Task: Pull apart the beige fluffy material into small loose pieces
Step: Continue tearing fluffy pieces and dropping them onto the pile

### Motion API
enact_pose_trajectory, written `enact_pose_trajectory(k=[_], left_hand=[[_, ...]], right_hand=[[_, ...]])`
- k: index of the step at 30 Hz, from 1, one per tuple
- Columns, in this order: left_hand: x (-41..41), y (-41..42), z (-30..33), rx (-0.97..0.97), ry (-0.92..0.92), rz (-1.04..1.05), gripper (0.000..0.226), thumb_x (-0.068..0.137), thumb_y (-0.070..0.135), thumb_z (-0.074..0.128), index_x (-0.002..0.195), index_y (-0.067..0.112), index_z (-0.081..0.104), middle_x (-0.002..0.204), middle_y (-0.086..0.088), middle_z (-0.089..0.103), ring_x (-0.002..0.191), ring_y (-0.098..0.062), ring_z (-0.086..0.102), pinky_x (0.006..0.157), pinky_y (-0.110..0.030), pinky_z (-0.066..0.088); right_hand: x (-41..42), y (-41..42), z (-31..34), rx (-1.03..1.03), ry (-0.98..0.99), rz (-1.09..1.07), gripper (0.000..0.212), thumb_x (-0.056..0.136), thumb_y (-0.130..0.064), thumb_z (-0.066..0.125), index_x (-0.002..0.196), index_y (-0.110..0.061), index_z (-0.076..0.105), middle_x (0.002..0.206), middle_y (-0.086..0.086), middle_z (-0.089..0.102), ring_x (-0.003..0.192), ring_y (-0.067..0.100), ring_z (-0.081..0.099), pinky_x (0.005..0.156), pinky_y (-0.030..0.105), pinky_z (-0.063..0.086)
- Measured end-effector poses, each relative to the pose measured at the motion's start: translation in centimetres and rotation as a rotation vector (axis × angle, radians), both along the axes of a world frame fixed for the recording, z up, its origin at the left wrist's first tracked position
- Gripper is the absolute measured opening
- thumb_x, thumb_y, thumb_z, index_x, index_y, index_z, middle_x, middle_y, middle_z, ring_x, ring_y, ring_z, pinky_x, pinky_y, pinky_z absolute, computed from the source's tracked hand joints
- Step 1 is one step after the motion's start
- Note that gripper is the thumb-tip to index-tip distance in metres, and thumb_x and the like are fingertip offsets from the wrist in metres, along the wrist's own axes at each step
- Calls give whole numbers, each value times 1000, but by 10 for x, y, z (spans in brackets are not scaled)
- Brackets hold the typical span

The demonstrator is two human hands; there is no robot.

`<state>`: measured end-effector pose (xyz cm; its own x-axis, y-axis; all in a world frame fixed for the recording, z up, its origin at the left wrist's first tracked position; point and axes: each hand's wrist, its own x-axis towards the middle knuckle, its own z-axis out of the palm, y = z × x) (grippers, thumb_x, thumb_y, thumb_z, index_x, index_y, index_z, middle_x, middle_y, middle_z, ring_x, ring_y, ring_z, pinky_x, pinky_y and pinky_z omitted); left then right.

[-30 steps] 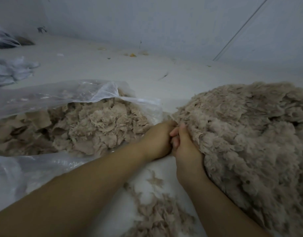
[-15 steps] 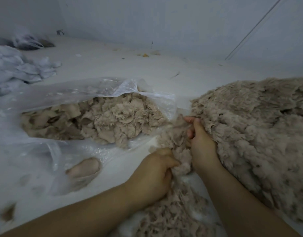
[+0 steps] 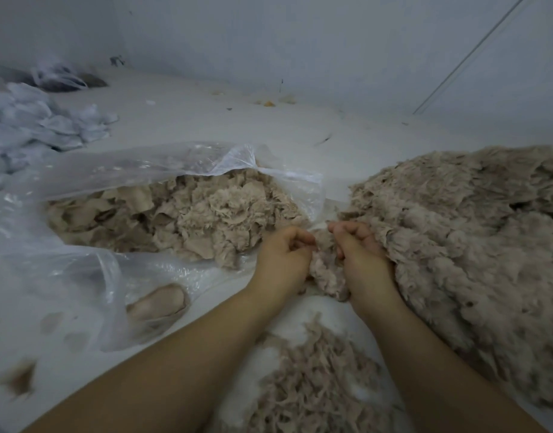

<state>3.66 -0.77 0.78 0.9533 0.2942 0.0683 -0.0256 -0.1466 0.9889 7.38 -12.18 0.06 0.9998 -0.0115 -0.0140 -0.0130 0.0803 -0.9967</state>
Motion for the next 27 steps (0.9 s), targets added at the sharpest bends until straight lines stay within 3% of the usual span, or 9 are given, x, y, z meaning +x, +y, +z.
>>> enact_pose_trajectory(k=[3, 6, 9, 12, 15, 17, 20, 25, 27], left_hand=[[-2, 3, -8, -5, -62, -86, 42, 80, -18, 44, 81, 15, 69, 84, -10, 72, 73, -23, 65, 63, -24, 52], [-4, 9, -10, -55, -56, -185, 46, 82, -22, 41, 79, 13, 70, 78, -7, 72, 54, -20, 54, 46, -21, 43], [-7, 15, -11, -58, -105, -129, 45, 82, -19, 42, 67, 13, 70, 67, -6, 71, 44, -14, 50, 40, -21, 39], [-5, 19, -14, -6, -156, 15, 44, 82, -15, 45, 62, 17, 68, 61, -6, 67, 50, -16, 58, 45, -26, 49], [1, 20, -16, 80, -101, 13, 43, 82, -14, 49, 70, 23, 67, 70, -6, 67, 61, -11, 61, 56, -25, 53], [0, 19, -17, 214, -81, -64, 40, 83, -12, 50, 78, 23, 67, 73, 3, 65, 60, 0, 58, 54, -17, 49], [-3, 21, -16, 408, -136, -145, 32, 82, -9, 53, 90, 13, 73, 76, 15, 62, 61, 4, 58, 55, -9, 44], [1, 24, -14, 718, -258, -272, 21, 77, -5, 59, 88, 4, 75, 91, -7, 68, 89, -18, 58, 85, -23, 42], [3, 23, -14, 699, -242, -273, 20, 78, -5, 59, 88, 3, 75, 93, -7, 68, 92, -20, 59, 89, -26, 43]], right_hand=[[4, 1, -2, -83, -2, 1, 7, 93, -14, 62, 89, -19, 61, 70, -4, 60, 65, 11, 57, 63, 27, 47], [8, 3, -6, -251, -36, -32, 17, 86, -7, 64, 99, -18, 61, 66, -3, 52, 47, 0, 48, 46, 16, 41], [12, 4, -10, -433, -13, -19, 27, 81, -12, 68, 102, -27, 60, 69, -6, 51, 56, 6, 51, 55, 23, 40], [12, 4, -9, -580, -15, -23, 11, 76, -19, 73, 81, -25, 65, 66, -8, 60, 64, 16, 58, 63, 27, 47], [8, 3, -5, -711, -88, -48, 20, 76, -21, 72, 60, -25, 60, 53, -9, 57, 60, 18, 59, 62, 27, 48], [6, 2, -3, -770, -120, -46, 22, 79, -22, 69, 59, -25, 59, 53, -9, 57, 59, 17, 58, 59, 26, 45], [3, 0, -1, -513, -32, 25, 12, 88, -18, 64, 76, -19, 63, 64, -4, 58, 59, 16, 52, 57, 25, 41], [-1, -4, 6, 3, 149, 107, 13, 96, -15, 58, 84, -17, 56, 90, 12, 56, 85, 24, 54, 82, 38, 49], [0, -7, 8, 181, 207, 128, 15, 98, -15, 54, 84, -16, 52, 82, 7, 59, 71, 16, 61, 65, 20, 53]])
